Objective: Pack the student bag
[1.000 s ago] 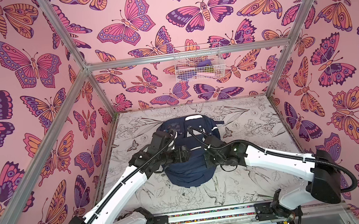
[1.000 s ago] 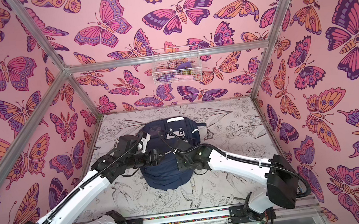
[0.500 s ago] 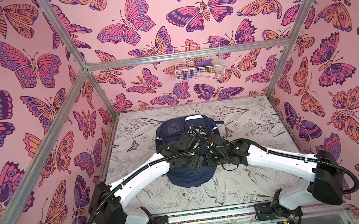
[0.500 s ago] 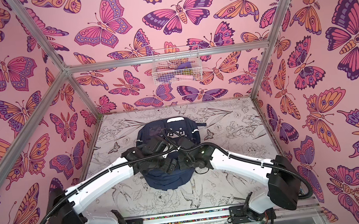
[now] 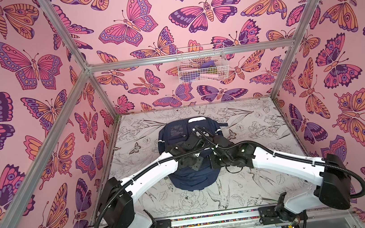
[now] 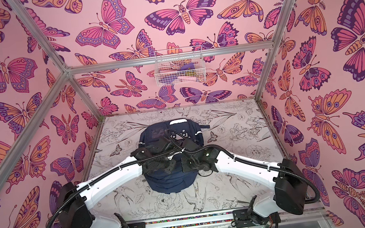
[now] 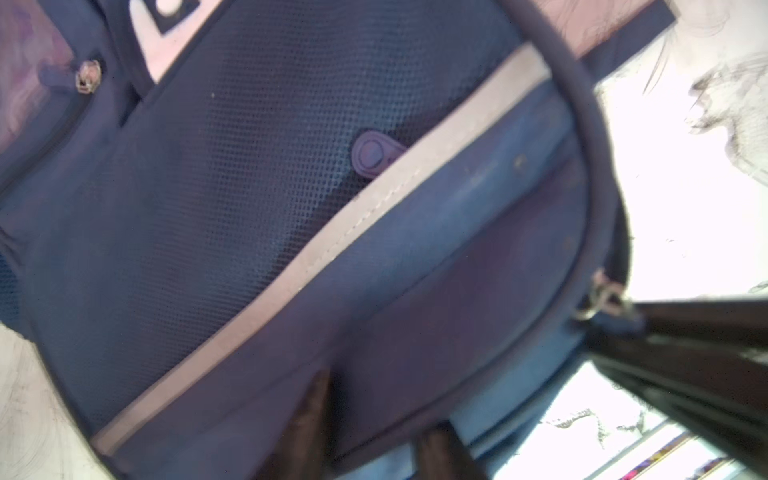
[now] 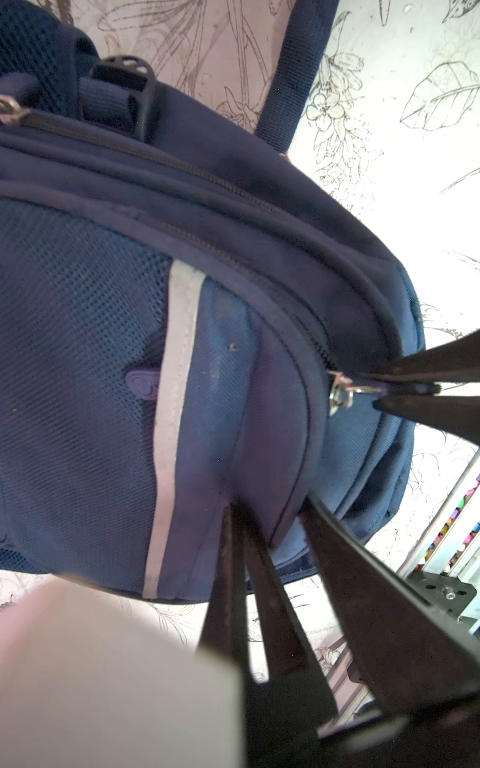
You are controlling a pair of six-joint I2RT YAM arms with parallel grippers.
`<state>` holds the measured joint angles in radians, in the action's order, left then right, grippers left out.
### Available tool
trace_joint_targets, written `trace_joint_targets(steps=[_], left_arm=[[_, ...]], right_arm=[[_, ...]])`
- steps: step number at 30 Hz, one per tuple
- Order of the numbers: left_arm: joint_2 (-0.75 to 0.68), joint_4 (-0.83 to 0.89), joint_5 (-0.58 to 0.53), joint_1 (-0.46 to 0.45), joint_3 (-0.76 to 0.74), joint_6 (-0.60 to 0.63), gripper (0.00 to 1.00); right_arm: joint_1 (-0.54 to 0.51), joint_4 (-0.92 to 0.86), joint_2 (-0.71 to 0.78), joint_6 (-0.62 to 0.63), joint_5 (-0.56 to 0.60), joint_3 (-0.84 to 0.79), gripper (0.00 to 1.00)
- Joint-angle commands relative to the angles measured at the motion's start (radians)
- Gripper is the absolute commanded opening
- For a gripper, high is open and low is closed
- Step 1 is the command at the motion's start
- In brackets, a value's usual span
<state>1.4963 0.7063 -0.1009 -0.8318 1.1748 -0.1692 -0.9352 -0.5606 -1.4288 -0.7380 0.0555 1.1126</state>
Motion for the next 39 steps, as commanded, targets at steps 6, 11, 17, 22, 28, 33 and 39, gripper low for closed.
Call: trace_joint_targets(steps=[6, 11, 17, 22, 28, 33, 39], left_arm=[[-0.054, -0.026, -0.093, -0.007, -0.029, 0.004, 0.0], [-0.105, -0.044, -0.13, -0.007, -0.074, 0.015, 0.0], [-0.124, -0.044, -0.125, -0.007, -0.09, 0.024, 0.0], [-0.137, -0.044, -0.11, -0.008, -0.095, 0.051, 0.0], [-0.189, -0.049, -0.032, -0.017, -0.12, 0.112, 0.0], [-0.203, -0.048, -0.002, -0.043, -0.136, 0.148, 0.0], [-0.213, -0.047, -0.015, -0.059, -0.15, 0.163, 0.0]], right_arm=[[0.026, -0.01, 0.076, -0.009, 0.039, -0.007, 0.0], [0.082, -0.086, 0.096, 0.024, 0.067, -0.001, 0.0], [0.169, -0.164, 0.132, 0.078, 0.101, -0.014, 0.0], [0.282, -0.17, 0.097, 0.156, 0.073, 0.006, 0.0], [0.369, -0.163, -0.024, 0.244, 0.024, 0.122, 0.0], [0.425, -0.164, -0.169, 0.283, -0.02, 0.239, 0.0], [0.489, -0.195, -0.308, 0.263, 0.005, 0.352, 0.0]])
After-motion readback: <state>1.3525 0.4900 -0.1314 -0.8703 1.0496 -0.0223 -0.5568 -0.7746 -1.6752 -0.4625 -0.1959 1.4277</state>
